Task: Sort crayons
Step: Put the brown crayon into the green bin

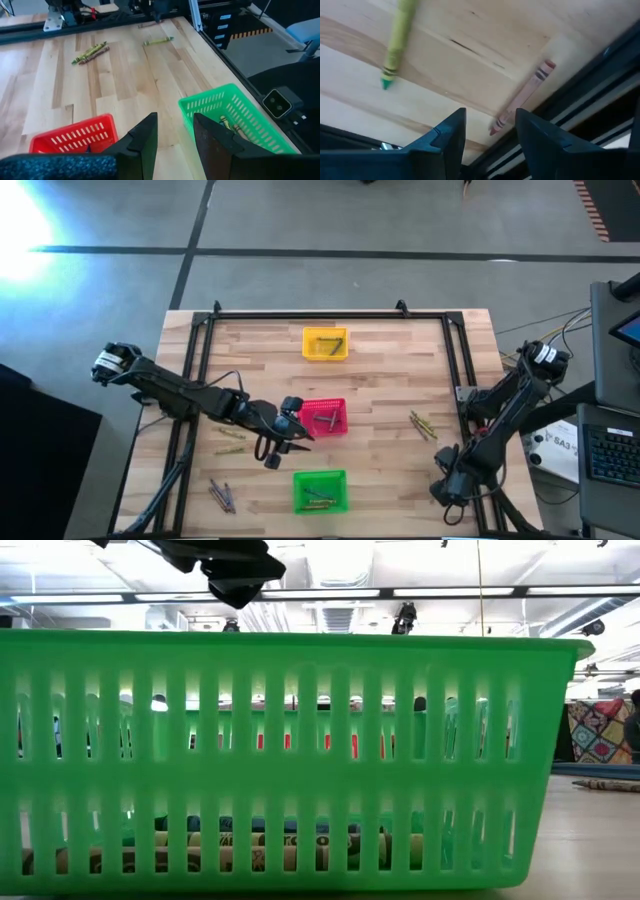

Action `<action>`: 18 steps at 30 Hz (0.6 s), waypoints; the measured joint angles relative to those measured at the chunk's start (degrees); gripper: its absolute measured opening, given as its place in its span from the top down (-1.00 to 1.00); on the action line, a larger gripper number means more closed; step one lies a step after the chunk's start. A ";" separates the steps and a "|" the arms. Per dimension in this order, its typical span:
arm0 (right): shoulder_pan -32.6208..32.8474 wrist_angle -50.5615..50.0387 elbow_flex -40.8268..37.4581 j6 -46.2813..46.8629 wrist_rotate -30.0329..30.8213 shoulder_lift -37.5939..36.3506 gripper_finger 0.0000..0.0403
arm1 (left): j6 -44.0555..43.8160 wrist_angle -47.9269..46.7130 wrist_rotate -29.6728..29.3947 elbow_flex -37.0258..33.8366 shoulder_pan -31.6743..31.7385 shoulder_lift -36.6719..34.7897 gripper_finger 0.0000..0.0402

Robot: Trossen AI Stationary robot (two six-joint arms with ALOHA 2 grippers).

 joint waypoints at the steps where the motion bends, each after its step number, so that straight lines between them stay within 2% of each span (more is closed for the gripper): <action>1: 0.17 0.12 0.00 0.59 -0.01 0.15 0.18 | 0.38 0.03 -0.03 0.21 0.03 0.00 0.46; 7: 1.80 1.08 0.01 3.74 -0.45 2.40 0.19 | 1.64 -0.69 -1.49 1.68 0.04 0.00 0.46; 18: 1.71 -1.42 0.15 4.20 -2.42 7.68 0.19 | 1.38 -1.67 -1.51 1.94 0.02 0.00 0.46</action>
